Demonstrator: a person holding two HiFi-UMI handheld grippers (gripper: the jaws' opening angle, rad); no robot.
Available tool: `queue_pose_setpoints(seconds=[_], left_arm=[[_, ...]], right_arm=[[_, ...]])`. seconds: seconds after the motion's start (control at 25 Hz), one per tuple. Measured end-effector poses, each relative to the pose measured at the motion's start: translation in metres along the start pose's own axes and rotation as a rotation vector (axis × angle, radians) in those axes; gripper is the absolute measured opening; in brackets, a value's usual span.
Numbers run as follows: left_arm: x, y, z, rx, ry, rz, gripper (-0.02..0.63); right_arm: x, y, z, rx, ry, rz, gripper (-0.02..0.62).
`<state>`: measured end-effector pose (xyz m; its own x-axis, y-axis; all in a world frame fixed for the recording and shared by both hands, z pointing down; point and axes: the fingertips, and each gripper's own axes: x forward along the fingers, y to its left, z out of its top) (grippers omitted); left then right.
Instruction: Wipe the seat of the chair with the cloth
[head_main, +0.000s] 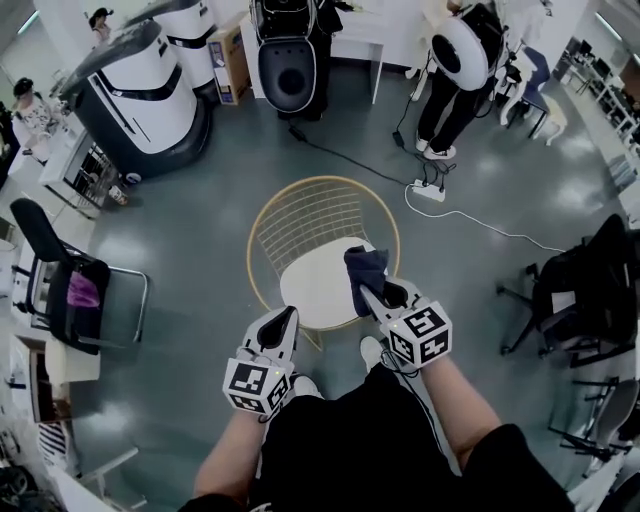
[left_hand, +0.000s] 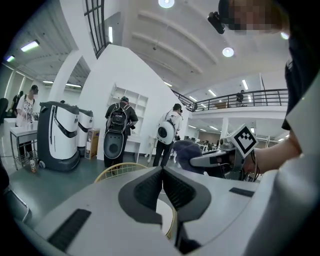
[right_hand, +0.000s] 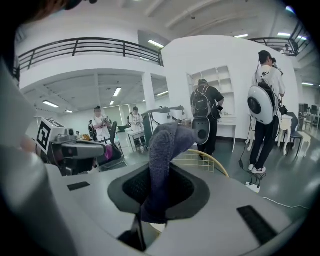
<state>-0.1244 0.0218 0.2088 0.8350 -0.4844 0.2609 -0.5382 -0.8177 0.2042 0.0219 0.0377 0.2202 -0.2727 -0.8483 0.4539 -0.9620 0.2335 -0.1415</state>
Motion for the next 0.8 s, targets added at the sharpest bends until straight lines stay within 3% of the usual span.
queue_pose_setpoints(seconds=[0.44,0.8], left_arm=[[-0.054,-0.017,-0.005,0.032,0.041,-0.101,0.020],[-0.069,-0.036,-0.009,0.033,0.046,-0.084,0.019]], right_arm=[[-0.043,0.073,-0.013,0.026,-0.018,-0.045,0.080],[-0.061,0.099,-0.027,0.016,-0.002,0.009,0.078]])
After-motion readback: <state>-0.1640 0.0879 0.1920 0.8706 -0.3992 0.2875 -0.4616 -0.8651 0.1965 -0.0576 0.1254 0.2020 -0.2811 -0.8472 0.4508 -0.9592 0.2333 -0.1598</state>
